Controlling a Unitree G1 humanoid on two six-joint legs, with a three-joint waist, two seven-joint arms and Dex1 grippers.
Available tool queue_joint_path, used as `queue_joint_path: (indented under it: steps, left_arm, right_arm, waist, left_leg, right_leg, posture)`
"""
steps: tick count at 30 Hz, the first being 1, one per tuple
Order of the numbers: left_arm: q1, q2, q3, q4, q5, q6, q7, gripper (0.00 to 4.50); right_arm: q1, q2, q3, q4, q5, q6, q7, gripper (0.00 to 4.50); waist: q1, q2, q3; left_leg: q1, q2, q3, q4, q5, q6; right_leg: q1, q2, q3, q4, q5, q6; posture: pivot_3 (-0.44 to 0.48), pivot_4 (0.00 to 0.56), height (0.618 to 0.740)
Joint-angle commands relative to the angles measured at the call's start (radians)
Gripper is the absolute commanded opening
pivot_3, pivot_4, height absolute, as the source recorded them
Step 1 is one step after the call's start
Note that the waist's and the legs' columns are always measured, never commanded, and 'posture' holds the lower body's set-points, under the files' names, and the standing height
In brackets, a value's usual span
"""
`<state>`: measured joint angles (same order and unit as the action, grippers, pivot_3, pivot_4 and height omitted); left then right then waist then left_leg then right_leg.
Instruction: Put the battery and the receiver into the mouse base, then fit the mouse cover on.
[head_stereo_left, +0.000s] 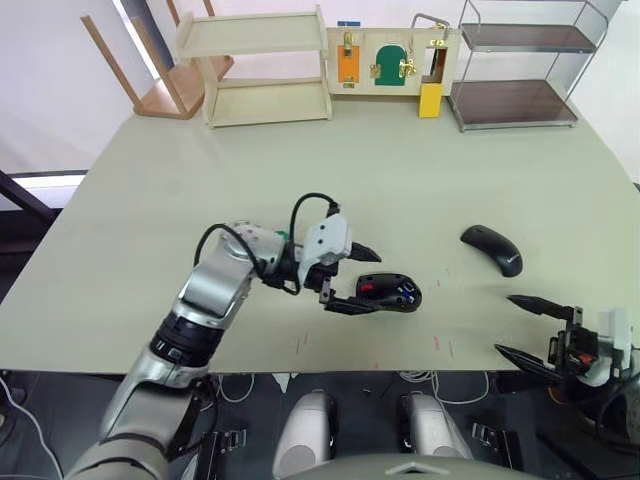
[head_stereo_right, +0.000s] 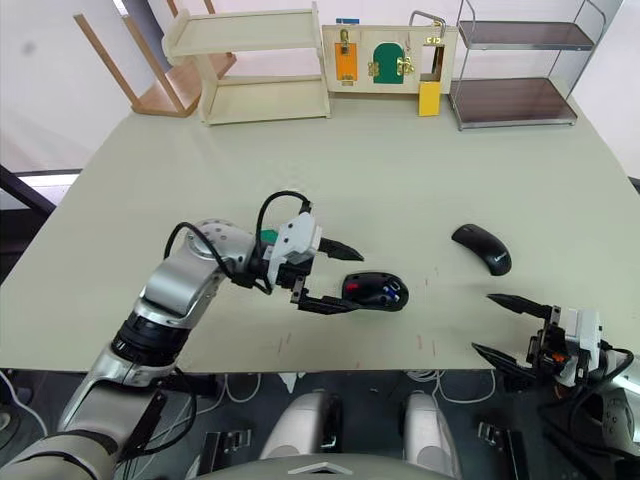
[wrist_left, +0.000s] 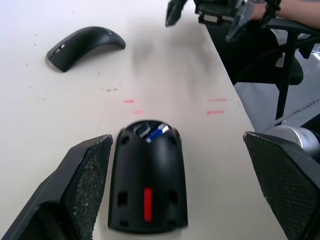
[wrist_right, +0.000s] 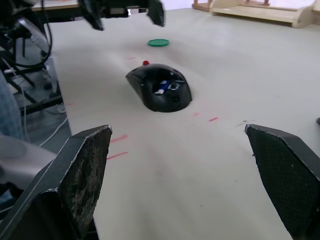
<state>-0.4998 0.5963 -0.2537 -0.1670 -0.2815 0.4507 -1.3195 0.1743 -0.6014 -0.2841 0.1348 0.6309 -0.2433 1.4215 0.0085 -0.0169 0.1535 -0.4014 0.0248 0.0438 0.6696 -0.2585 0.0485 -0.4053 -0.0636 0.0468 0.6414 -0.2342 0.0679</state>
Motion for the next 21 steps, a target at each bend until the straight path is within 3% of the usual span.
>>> queue_joint_path:
  steps: [1,10,13,21]
  left_arm:
    - [0.05,0.055,0.087,-0.018,-0.036,-0.1,-0.018,4.47]
    - [0.209,0.103,0.24,-0.072,-0.185,-0.172,-0.042,4.47]
    - [0.275,0.126,0.294,-0.092,-0.214,-0.187,-0.041,4.47]
    - [0.371,0.142,0.397,-0.138,-0.275,-0.186,0.022,4.47]
  right_arm:
    - [-0.024,0.003,-0.031,-0.018,0.017,0.009,-0.031,4.5]
    - [-0.124,-0.038,-0.058,0.029,-0.036,0.076,-0.19,4.5]
    - [-0.186,-0.065,-0.037,0.036,-0.095,0.17,-0.315,4.5]
    - [-0.302,-0.136,-0.008,0.088,-0.141,0.323,-0.361,4.5]
  waist:
    - [-0.002,0.0,0.001]
    - [0.003,0.0,0.002]
    - [-0.004,0.001,0.003]
    - [-0.009,0.0,0.004]
  left_leg:
    - [0.0,0.001,0.0,0.0,0.0,0.0]
    - [0.0,0.002,0.001,0.0,0.0,0.0]
    - [0.0,0.003,0.001,0.0,0.0,0.0]
    - [0.0,0.003,0.002,0.0,0.0,0.0]
  right_leg:
    - [0.0,0.0,0.0,0.0,0.0,0.0]
    - [0.0,-0.001,0.0,0.0,0.0,0.0]
    - [0.0,-0.001,0.0,0.0,0.0,0.0]
    - [0.0,-0.001,0.0,0.0,0.0,0.0]
  posture:
    - [0.0,0.15,0.74]
    - [0.0,0.15,0.74]
    - [0.0,0.15,0.74]
    - [0.0,0.15,0.74]
